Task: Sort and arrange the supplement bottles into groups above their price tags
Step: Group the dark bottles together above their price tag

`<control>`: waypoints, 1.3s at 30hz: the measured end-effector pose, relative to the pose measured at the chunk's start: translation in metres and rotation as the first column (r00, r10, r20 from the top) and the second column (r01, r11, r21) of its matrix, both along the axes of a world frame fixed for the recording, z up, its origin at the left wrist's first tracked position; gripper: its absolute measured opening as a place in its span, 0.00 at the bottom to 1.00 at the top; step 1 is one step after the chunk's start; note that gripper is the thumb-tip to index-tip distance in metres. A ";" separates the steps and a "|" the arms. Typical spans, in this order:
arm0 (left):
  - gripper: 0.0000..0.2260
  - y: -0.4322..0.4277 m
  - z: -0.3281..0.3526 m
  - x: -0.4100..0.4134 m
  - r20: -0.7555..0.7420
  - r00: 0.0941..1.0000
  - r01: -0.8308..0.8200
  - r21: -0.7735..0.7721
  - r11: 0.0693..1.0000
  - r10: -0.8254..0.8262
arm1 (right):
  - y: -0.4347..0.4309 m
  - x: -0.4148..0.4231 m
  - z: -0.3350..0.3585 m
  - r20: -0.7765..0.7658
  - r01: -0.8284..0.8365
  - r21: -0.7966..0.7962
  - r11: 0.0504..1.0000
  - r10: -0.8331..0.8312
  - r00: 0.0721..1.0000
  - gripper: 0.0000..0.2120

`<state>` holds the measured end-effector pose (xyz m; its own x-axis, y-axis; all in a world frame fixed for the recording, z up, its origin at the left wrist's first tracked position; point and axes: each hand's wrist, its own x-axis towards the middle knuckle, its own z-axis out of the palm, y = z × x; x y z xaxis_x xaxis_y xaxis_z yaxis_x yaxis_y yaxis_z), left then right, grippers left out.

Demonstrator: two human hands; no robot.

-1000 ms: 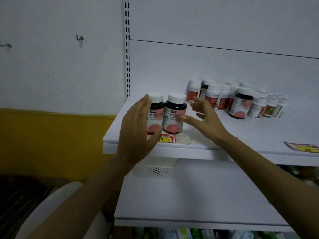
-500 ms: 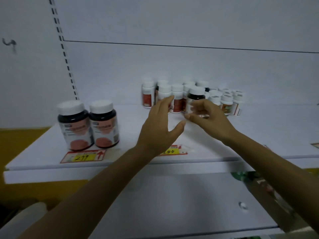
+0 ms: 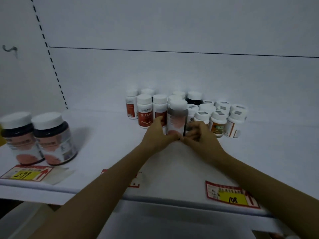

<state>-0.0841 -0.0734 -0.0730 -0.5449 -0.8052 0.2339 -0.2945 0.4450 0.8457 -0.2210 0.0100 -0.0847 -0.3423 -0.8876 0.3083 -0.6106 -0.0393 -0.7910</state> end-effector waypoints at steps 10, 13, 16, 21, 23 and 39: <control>0.31 -0.004 -0.010 -0.021 -0.114 0.963 -0.241 0.035 0.970 0.243 | -0.006 -0.013 -0.009 0.031 -0.019 -0.101 0.995 0.023 0.999 0.19; 0.27 0.000 0.001 -0.006 -0.138 0.943 -0.309 -0.028 0.951 0.302 | -0.002 -0.010 0.000 0.085 -0.036 -0.109 0.993 0.045 0.995 0.17; 0.28 0.008 0.018 0.008 -0.220 0.900 -0.413 -0.152 0.898 0.376 | 0.000 0.002 0.024 0.191 -0.060 -0.134 0.989 0.085 0.978 0.18; 0.26 0.027 0.039 0.013 -0.319 0.796 -0.591 -0.227 0.774 0.515 | 0.009 0.047 0.064 0.351 -0.203 -0.206 0.957 0.266 0.898 0.28; 0.24 0.034 0.045 0.014 -0.339 0.792 -0.585 -0.186 0.789 0.508 | 0.012 0.064 0.068 0.325 -0.222 -0.236 0.946 0.292 0.899 0.32; 0.24 0.092 0.055 0.015 -0.426 0.871 -0.362 -0.224 0.905 0.243 | 0.015 0.029 0.104 0.417 -0.211 -0.182 0.961 0.269 0.868 0.22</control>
